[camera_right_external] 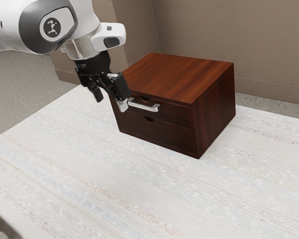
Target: Pull the drawer handle with one arm to open the drawer
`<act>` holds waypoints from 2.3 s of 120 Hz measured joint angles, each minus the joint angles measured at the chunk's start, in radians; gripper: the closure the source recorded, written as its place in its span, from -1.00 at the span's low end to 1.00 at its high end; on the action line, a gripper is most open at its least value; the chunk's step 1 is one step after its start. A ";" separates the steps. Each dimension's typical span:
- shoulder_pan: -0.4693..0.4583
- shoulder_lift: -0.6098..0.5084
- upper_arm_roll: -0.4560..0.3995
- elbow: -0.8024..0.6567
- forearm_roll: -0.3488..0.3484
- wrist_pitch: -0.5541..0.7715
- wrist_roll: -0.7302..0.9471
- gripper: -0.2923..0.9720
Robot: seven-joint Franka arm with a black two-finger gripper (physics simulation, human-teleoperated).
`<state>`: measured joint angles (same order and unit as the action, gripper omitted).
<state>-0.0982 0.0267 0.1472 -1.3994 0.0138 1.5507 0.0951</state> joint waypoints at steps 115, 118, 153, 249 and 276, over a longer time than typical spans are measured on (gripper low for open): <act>0.024 -0.049 -0.045 0.134 -0.072 -0.037 0.918 -0.53; 0.023 -0.051 -0.044 0.099 -0.073 -0.014 0.946 -0.53; 0.033 0.026 -0.025 0.025 -0.073 0.169 1.262 -0.52; 0.225 0.219 -0.076 -0.043 -0.195 0.514 1.634 0.16; 0.226 0.244 -0.077 -0.046 -0.199 0.544 1.671 0.22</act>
<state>0.1277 0.2705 0.0697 -1.4452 -0.1850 2.0946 1.7664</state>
